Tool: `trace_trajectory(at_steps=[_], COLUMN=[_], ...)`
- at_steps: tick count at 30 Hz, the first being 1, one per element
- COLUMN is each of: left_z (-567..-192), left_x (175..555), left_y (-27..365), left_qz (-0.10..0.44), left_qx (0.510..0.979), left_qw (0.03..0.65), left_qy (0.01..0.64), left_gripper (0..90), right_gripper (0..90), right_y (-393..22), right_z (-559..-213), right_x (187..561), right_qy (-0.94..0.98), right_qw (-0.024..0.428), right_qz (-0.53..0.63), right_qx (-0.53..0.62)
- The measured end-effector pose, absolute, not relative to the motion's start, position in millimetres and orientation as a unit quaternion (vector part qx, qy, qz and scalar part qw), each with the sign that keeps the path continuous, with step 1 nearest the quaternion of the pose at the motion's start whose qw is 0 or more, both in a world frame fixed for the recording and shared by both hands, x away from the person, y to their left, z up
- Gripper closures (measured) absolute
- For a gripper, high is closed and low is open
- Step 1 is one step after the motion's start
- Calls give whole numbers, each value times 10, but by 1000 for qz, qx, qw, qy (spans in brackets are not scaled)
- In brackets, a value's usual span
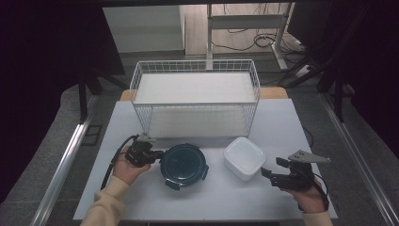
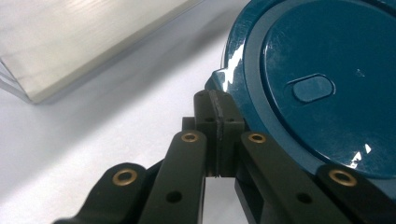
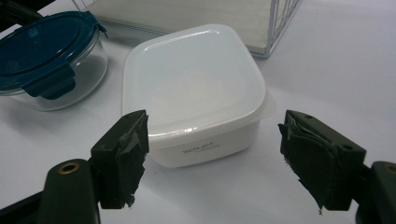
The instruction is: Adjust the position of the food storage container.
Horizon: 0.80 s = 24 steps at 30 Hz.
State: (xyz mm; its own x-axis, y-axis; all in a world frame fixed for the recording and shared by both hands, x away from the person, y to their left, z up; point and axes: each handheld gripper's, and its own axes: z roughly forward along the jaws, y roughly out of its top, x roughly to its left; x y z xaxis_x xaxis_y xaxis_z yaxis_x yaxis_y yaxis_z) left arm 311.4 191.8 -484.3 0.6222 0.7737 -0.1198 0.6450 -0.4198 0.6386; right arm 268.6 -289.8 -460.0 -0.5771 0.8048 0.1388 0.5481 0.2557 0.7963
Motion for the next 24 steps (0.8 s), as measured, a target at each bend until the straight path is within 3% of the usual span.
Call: trace_trajectory(at_steps=[24], left_z=[-4879], left_x=[2814], left_y=[1850], left_qz=[71], left_qx=[815], left_qw=[363], left_qy=[445], left_gripper=[900], right_gripper=[226], right_y=[-2887], right_z=[-4605], right_x=[2683], right_qy=[779], right_qw=[149], right_qz=[430], right_qx=[431])
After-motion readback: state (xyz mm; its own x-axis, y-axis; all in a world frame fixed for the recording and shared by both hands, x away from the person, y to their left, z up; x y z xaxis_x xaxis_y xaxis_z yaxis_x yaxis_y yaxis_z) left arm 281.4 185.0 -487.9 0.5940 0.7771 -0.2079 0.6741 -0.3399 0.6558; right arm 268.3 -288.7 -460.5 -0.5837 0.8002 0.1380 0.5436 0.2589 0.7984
